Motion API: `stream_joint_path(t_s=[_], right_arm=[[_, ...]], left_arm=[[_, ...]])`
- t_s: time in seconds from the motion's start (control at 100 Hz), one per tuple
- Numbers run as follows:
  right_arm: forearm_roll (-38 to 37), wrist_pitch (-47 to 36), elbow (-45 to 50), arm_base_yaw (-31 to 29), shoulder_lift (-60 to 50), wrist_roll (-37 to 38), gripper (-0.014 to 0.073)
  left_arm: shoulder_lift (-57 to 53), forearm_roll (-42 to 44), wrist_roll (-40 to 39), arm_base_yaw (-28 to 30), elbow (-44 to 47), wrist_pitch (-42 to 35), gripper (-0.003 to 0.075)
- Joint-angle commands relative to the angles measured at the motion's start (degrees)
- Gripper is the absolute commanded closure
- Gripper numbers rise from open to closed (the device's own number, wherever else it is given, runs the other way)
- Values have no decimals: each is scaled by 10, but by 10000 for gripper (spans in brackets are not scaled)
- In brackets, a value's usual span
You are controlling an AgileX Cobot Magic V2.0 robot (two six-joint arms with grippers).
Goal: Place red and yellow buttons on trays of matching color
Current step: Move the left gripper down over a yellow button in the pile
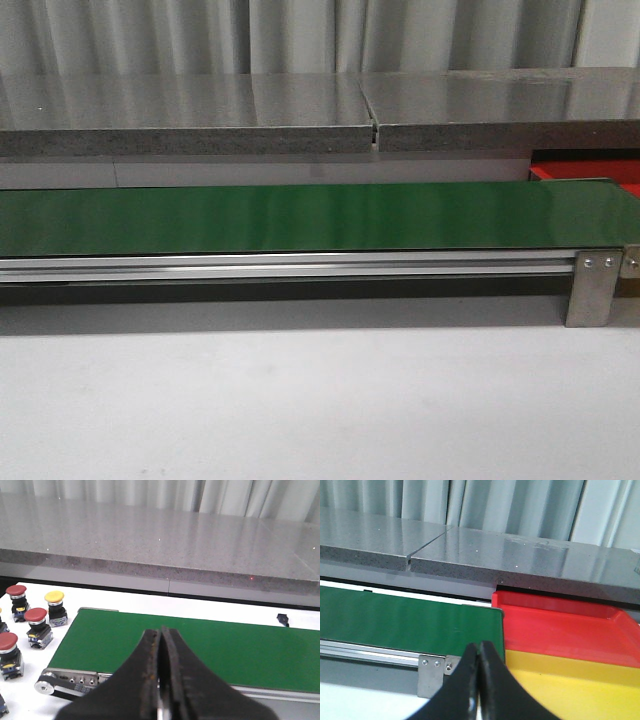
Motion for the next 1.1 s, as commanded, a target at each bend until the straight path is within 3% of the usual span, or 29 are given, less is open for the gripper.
stream_joint_path(t_s=[0.0,0.19,0.26,0.39,0.48,0.55,0.77,1.09], right_arm=[[0,-49,-6,-3,-9,-3,662],[0,-49,-6,-3,-9,-3,662],[0,-49,-6,-3,-9,-3,662],[0,-49,-6,-3,-9,-3,662],[0,-49,-6,-3,-9,-3,662],[0,-49,-6,-3,-9,-3,662],[0,-49,-6,-3,-9,-3,662],[0,-49,-6,-3,-9,-3,662]], left_arm=[[39,-5,-5,-3,-34,-21,739],[103,-5,-5,-3,-71,-10,736],[123,-5,-5,-3,-79,-11,699],[149,10,-5,-3,-86,-13,514],[160,19,-5,-3,-86,-17,323],[165,24,-5,-2,-86,-27,257],[213,31,-5,24,-125,-3,260],[340,18,-5,142,-236,105,258]])
